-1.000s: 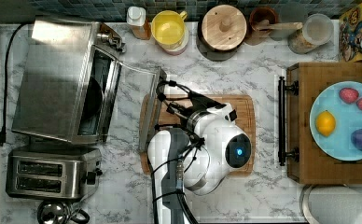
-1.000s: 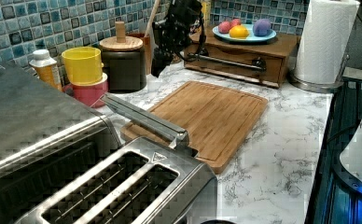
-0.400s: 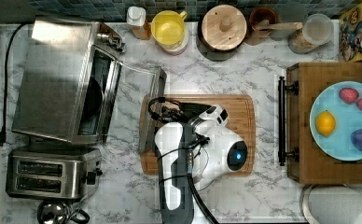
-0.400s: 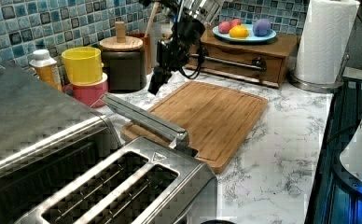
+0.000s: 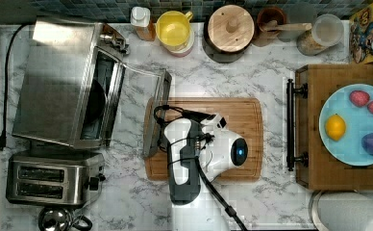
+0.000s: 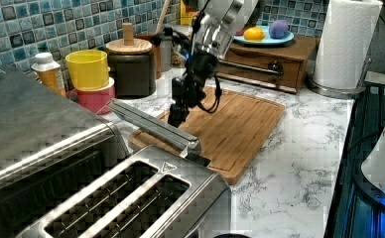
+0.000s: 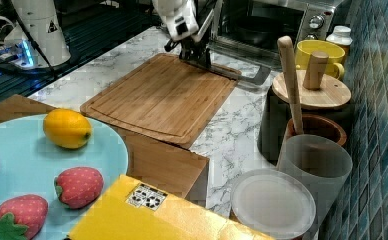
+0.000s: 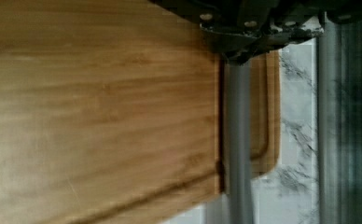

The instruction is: Close the oven.

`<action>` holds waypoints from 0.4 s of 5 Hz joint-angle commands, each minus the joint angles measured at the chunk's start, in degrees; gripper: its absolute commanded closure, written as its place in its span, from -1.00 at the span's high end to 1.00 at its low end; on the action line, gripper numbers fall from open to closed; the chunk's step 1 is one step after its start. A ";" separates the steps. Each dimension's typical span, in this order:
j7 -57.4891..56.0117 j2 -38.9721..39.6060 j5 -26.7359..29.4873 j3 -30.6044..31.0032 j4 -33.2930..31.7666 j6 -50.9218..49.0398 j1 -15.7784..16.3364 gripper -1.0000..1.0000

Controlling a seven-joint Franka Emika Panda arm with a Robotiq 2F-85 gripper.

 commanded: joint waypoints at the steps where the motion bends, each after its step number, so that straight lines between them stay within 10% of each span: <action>1: -8.56 -4.96 12.50 1.34 6.64 -1.65 0.11 -1.00; 2: -5.03 -3.13 9.09 2.05 8.00 -2.84 0.56 -1.00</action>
